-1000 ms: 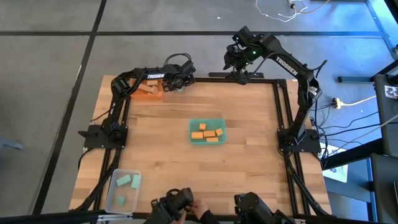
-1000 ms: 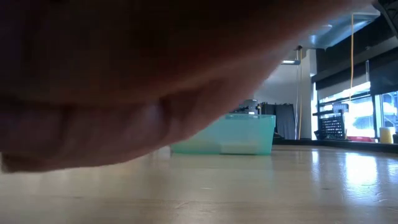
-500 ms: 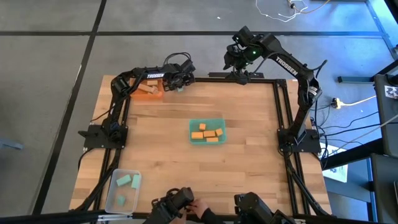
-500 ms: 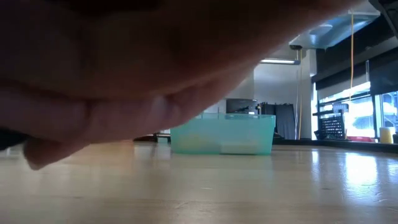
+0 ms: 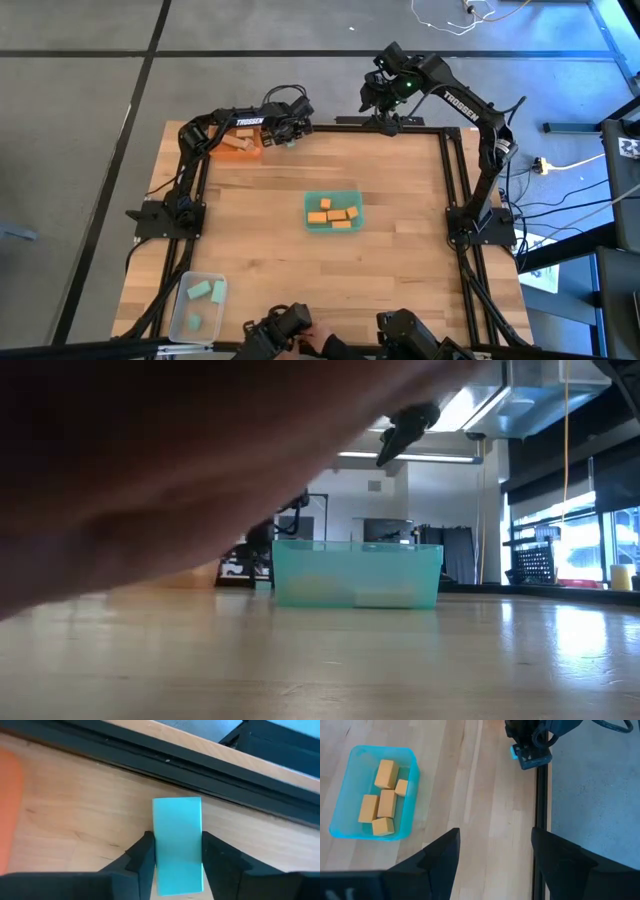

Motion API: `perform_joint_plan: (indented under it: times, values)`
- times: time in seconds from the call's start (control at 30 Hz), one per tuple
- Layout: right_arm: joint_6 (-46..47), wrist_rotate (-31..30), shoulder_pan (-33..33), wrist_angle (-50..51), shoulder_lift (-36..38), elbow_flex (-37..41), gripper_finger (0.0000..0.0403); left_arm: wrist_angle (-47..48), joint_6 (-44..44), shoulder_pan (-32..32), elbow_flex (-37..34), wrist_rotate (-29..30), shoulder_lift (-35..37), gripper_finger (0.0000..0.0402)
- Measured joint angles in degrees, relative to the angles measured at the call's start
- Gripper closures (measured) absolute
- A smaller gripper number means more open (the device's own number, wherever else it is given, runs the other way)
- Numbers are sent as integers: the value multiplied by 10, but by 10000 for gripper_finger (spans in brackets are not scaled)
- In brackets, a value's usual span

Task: Sort & place blocks by color
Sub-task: Put the light blue block into the transparent bin

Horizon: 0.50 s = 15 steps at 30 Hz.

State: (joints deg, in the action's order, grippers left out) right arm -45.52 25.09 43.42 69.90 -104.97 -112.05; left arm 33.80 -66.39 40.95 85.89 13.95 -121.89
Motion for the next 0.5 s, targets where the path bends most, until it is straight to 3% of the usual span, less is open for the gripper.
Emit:
perform_joint_plan:
  times: [0.13,0.5]
  values:
    - [0,0,0,0,0,0,157,2,33,-3,0,0,0,282]
    - [0,0,0,0,0,0,157,-3,106,-5,1,3,0,276]
